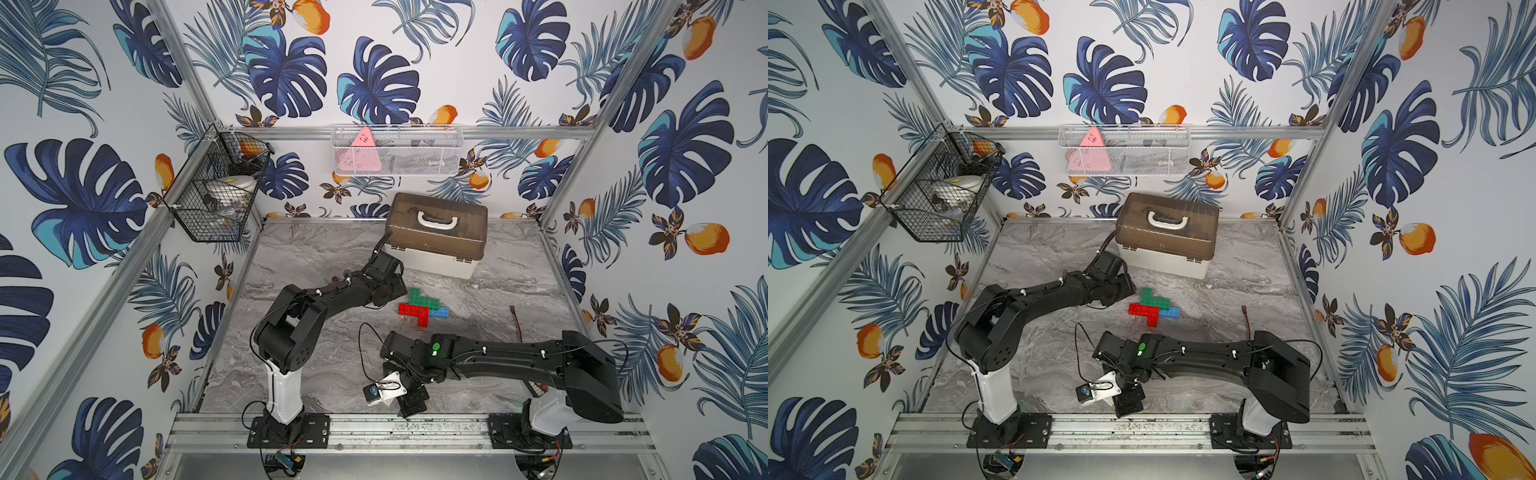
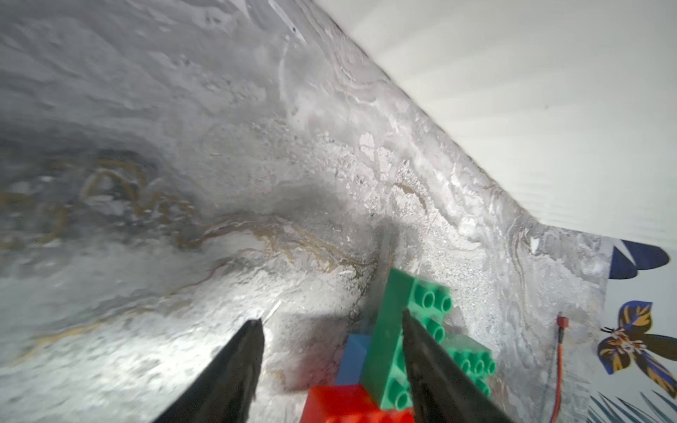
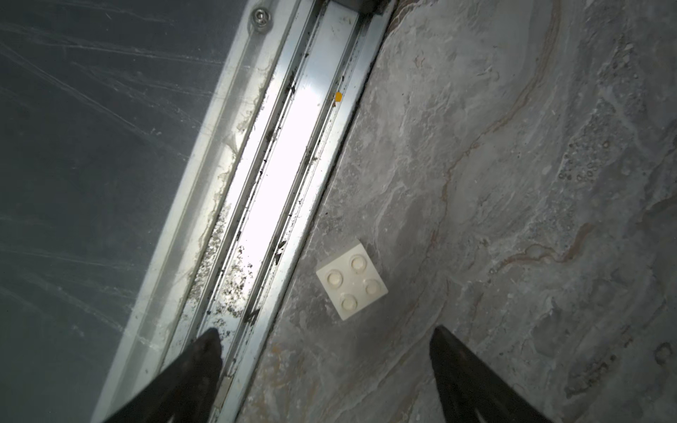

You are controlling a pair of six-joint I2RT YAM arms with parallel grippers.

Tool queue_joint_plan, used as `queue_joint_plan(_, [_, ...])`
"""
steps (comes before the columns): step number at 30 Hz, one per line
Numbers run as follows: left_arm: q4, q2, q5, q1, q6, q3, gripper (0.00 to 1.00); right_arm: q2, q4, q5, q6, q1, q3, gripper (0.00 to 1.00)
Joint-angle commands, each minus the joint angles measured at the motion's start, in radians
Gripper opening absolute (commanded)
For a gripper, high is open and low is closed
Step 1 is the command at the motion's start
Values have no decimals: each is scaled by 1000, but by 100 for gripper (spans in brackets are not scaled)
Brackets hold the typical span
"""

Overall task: Assemble a small pinwheel with lego
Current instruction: Adjust the lego brick at the center of the board, then pick up the lego brick from the center of the board.

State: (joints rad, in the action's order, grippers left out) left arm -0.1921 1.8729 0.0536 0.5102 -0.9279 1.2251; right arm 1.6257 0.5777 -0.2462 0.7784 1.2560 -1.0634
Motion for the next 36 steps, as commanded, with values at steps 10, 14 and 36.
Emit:
queue_joint_plan(10, [24,-251,136,-151,72,-232,68,116,-26,-31,103,6,-47,81])
queue_joint_plan(14, [28,-277,169,-174,78,-271,67,153,-25,-10,108,6,-66,76])
queue_joint_plan(36, [79,-320,190,-234,80,-389,64,190,-69,66,75,11,-52,38])
